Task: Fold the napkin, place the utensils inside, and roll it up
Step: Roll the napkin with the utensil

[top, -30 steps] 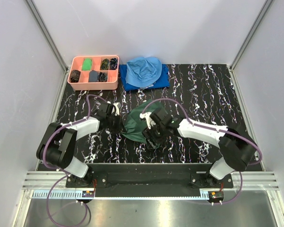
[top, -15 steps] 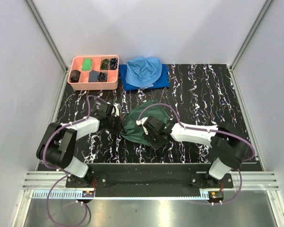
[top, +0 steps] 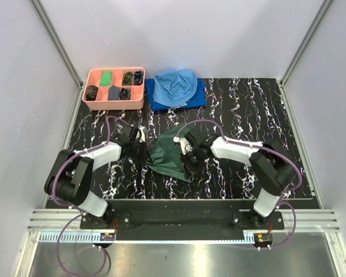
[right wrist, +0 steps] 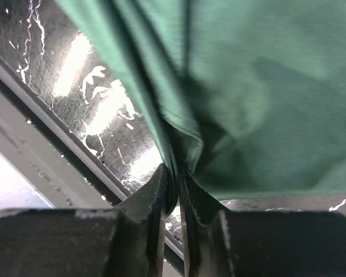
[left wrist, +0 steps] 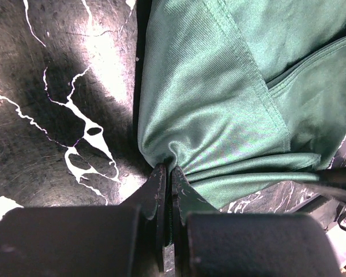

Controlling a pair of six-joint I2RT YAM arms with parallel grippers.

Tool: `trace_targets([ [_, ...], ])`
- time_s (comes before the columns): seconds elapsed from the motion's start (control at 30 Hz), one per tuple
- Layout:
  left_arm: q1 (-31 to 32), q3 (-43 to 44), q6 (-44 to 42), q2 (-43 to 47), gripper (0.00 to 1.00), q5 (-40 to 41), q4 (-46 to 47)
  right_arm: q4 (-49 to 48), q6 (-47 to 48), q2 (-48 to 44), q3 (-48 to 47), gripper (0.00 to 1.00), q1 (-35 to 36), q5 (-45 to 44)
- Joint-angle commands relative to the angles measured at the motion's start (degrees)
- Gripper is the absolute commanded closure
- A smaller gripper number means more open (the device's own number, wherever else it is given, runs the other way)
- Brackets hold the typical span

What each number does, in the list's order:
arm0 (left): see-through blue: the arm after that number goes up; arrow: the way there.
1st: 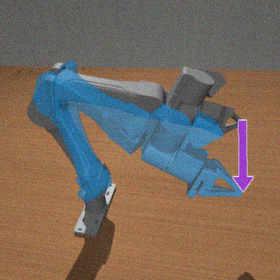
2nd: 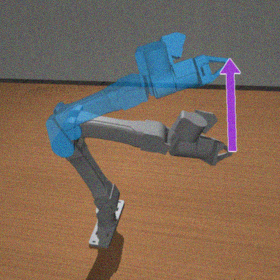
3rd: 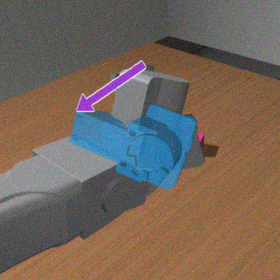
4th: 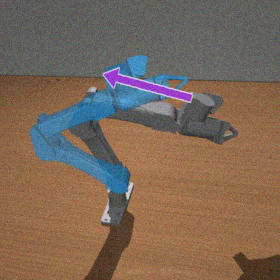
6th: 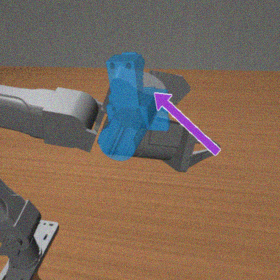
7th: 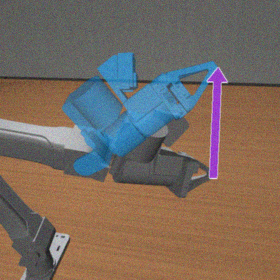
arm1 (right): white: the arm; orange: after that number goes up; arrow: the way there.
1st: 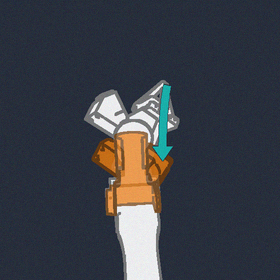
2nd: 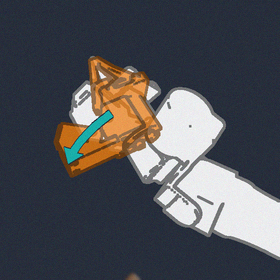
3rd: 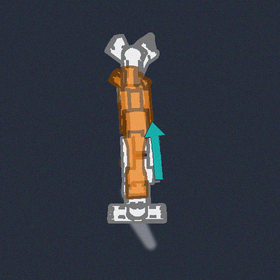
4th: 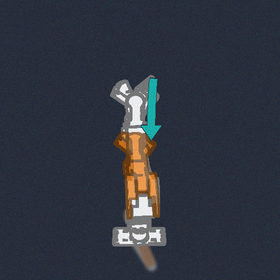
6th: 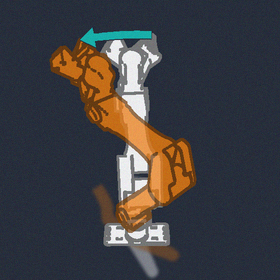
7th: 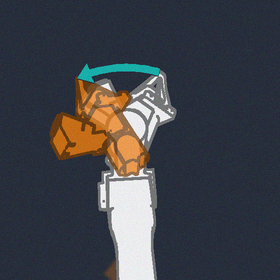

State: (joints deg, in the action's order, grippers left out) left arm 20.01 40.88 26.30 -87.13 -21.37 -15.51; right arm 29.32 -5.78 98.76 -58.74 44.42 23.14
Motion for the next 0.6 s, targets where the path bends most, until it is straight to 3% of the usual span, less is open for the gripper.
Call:
trace_targets([
  [0.0,0.1,1.9,-1.7,-0.6,1.0,1.9,-2.0,0.5,0.3,2.4,-0.1,0.81,-4.9,10.8],
  [0.17,0.1,1.8,-1.8,-0.6,1.0,1.9,-2.2,0.7,-1.7,2.8,-0.5,0.71,-6.7,12.1],
  [0.37,0.0,3.0,-2.0,-1.5,1.0,0.3,-3.3,1.6,-2.5,-6.7,-4.9,0.38,-6.3,9.3],
  [0.4,0.0,3.4,-2.2,-1.9,1.0,0.1,-4.4,1.5,-1.8,-9.6,-5.6,0.33,-5.8,7.2],
  [0.57,0.0,6.4,-4.2,-4.3,1.0,-1.7,-9.1,-6.9,5.5,-14.2,-3.6,0.25,9.3,-22.7],
])
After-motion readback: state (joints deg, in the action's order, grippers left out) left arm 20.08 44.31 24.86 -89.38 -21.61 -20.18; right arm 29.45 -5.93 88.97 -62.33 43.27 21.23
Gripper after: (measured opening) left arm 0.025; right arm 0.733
